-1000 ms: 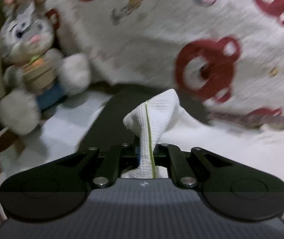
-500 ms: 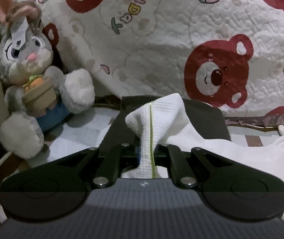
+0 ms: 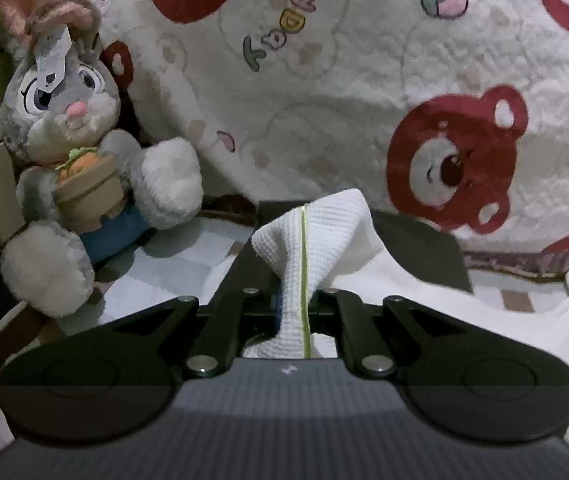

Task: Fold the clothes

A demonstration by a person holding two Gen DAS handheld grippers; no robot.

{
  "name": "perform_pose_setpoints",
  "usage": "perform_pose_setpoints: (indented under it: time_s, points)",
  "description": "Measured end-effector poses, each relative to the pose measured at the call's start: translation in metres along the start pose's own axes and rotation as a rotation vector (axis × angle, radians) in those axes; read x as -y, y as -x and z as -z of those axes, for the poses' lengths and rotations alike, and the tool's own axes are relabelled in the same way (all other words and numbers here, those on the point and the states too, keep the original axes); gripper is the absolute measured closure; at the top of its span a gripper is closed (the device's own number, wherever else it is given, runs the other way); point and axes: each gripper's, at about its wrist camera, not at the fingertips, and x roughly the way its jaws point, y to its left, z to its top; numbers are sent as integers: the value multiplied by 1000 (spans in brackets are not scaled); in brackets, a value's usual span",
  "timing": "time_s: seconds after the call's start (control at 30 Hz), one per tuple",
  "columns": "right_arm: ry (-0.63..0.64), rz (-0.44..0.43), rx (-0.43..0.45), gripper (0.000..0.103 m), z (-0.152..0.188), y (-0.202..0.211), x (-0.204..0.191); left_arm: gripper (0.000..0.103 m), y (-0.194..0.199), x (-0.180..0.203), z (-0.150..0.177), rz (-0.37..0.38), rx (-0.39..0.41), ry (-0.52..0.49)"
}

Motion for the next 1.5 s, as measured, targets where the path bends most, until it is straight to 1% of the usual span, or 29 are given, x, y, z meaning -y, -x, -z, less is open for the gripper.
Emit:
perform_pose_setpoints:
  time_s: [0.03,0.07,0.13,0.17,0.2,0.23,0.27,0.3,0.4,0.53,0.63,0.7,0.8,0.87,0.9,1.0,1.03,1.13,1.2,1.23,1.27,1.3,1.33,1.4,1.47,1.5]
  points:
    - [-4,-23,-8,102,-2,-1,-4,96,0,-1,1,-2,-4,3]
    - [-8,-48,7,102,-4,2,-6,96,-1,-2,3,-4,-8,5]
    - [-17,-96,46,96,-7,11,-11,96,2,-8,6,1,-19,29]
    - [-37,-81,66,95,-5,18,-4,96,4,-8,8,5,-24,32]
    - [-61,-60,86,86,-3,26,4,96,5,-9,9,10,-30,35]
    - [-84,-38,106,80,-1,34,13,96,7,-9,11,15,-35,38]
    - [-108,-17,126,69,1,43,21,96,10,-6,12,27,-34,31]
    - [-131,5,146,68,3,51,30,96,13,-2,12,39,-33,25]
    - [-202,70,206,68,9,75,56,96,22,11,11,78,-28,6]
    - [-296,158,286,68,17,107,90,96,38,43,-1,137,-2,-38]
    - [-319,206,296,67,28,123,110,96,51,74,-12,203,-16,-67]
    - [-316,235,303,66,33,130,118,96,59,96,-20,270,-45,-75]
    - [-339,260,323,64,40,138,132,96,63,142,-33,386,-147,-100]
    - [-374,271,315,64,44,140,136,96,48,170,-39,475,-298,7]
    - [-393,277,310,64,46,141,139,96,39,183,-39,520,-367,87]
    - [-383,288,312,64,57,146,139,96,37,255,-35,560,-379,-15]
    - [-378,291,313,64,61,147,139,96,38,283,-28,577,-374,-73]
    - [-365,301,316,64,73,152,139,96,32,342,-5,678,-394,-53]
    - [-356,308,317,64,81,155,139,95,24,372,14,766,-392,-36]
    - [-343,316,314,64,82,156,140,92,18,385,27,806,-400,-29]
    - [-346,319,314,64,83,157,142,86,11,397,40,846,-408,-23]
    - [-351,320,315,64,85,158,144,76,5,406,49,850,-427,-30]
    - [-356,321,315,64,86,159,147,73,-1,414,58,852,-447,-38]
    - [-375,317,317,64,90,160,152,70,-7,417,67,849,-467,-83]
    - [-383,320,314,64,94,160,157,69,-3,408,65,824,-399,-185]
    - [-384,326,311,64,97,160,159,66,-1,403,64,811,-365,-237]
